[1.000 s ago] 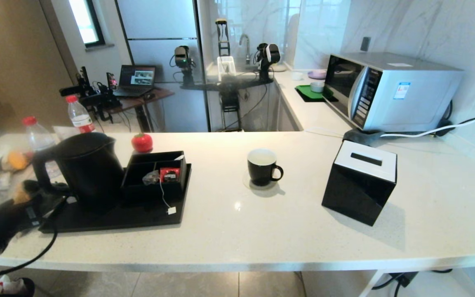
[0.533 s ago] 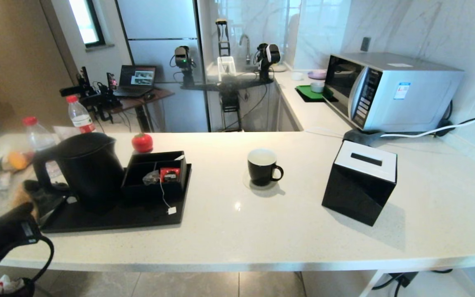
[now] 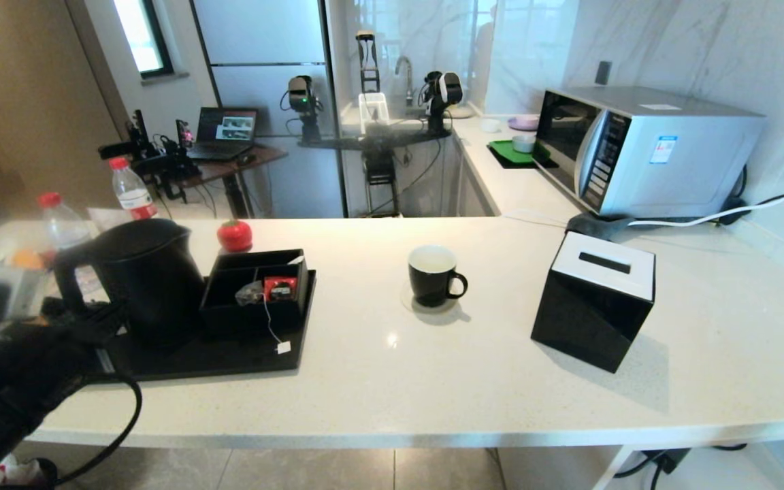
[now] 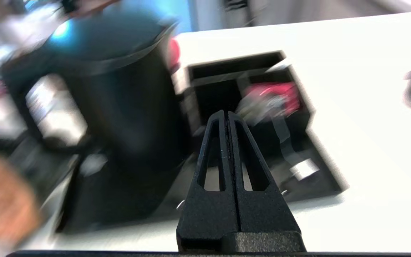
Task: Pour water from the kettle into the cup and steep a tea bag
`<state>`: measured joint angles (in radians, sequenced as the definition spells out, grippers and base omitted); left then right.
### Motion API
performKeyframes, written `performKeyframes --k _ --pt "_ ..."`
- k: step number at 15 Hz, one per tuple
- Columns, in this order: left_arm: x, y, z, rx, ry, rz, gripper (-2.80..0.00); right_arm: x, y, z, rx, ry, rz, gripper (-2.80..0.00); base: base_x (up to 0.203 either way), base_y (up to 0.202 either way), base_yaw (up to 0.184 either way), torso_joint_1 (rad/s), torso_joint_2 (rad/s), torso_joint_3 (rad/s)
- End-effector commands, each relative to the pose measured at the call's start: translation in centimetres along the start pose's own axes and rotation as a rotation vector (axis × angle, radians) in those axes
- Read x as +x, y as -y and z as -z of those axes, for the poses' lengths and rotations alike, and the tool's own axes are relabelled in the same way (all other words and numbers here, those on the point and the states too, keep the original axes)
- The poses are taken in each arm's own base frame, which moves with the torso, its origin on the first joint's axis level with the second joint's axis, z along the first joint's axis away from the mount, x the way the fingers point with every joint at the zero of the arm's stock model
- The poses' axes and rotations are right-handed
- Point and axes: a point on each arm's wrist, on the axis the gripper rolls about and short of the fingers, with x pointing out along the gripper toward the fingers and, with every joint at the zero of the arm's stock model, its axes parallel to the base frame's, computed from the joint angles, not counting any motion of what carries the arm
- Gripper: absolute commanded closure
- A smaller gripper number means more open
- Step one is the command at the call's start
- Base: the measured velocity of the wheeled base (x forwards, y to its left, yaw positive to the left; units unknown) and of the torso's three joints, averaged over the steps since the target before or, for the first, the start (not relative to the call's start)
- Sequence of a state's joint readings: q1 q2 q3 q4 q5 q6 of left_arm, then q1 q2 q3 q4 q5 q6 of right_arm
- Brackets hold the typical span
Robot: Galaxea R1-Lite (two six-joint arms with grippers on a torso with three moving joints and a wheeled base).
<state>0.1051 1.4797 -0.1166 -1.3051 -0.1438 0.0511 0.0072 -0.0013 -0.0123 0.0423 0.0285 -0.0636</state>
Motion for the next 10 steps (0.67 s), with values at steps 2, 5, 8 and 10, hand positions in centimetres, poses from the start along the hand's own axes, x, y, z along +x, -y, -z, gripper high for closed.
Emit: performKeyframes --k 2,5,8,10 --pt "0.6 1.3 -2.7 0.003 -0.020 0.080 0.00 0.0 0.0 0.0 -0.001 -0.002 -0.001 0.00 0.000 0.000 0.000 0.000 0.00 0.000" --pt "0.6 2.6 -5.5 0.000 -0.182 0.160 0.00 0.0 0.0 0.0 -0.001 -0.002 -0.001 0.00 0.000 0.000 0.000 0.000 0.00 0.000" --pt "2.1 3.1 -8.0 0.041 -0.277 0.198 0.00 0.0 0.0 0.0 -0.001 -0.002 -0.001 0.00 0.000 0.000 0.000 0.000 0.00 0.000" --pt "3.1 3.3 -8.5 0.050 -0.406 0.215 0.00 0.0 0.0 0.0 -0.001 -0.002 -0.003 0.00 0.000 0.000 0.000 0.000 0.00 0.000"
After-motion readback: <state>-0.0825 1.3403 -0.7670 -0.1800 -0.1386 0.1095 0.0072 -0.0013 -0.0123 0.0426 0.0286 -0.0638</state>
